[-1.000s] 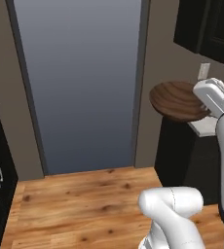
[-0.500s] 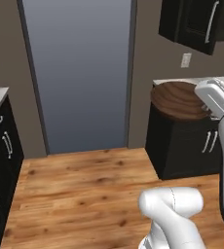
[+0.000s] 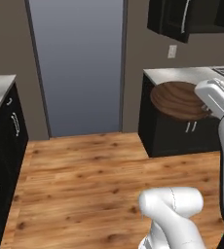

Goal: Take the smaller bowl and place it next to the appetizer plate on the dining counter , and place the larger bowl next to the plate with cooked food.

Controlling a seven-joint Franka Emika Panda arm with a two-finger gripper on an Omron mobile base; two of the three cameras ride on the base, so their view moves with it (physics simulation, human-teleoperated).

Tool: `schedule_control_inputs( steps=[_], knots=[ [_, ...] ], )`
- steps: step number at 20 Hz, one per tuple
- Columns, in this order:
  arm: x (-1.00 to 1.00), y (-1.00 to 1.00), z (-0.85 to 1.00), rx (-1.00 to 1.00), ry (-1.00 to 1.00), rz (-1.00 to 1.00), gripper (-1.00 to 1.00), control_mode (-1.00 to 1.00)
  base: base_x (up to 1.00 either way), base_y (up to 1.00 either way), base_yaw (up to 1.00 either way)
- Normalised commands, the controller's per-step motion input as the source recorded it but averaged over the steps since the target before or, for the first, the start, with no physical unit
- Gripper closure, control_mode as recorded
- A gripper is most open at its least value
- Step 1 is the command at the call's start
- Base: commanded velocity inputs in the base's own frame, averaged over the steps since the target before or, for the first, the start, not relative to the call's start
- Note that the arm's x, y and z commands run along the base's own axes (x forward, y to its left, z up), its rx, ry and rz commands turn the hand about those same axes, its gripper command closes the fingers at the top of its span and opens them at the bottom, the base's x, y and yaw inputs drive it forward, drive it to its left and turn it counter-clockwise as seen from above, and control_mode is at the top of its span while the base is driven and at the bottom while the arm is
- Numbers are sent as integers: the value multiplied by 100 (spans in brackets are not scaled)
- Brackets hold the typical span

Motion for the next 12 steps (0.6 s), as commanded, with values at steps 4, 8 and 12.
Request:
schedule_control_inputs(
  steps=[4, 8, 12],
  knots=[
    [0, 0, 0, 0, 0, 0, 100, 100, -100, -11, -1],
    [0, 0, 0, 0, 0, 0, 100, 100, -99, -4, 0],
    [0, 0, 0, 0, 0, 0, 100, 100, -92, -6, 0]
  ],
)
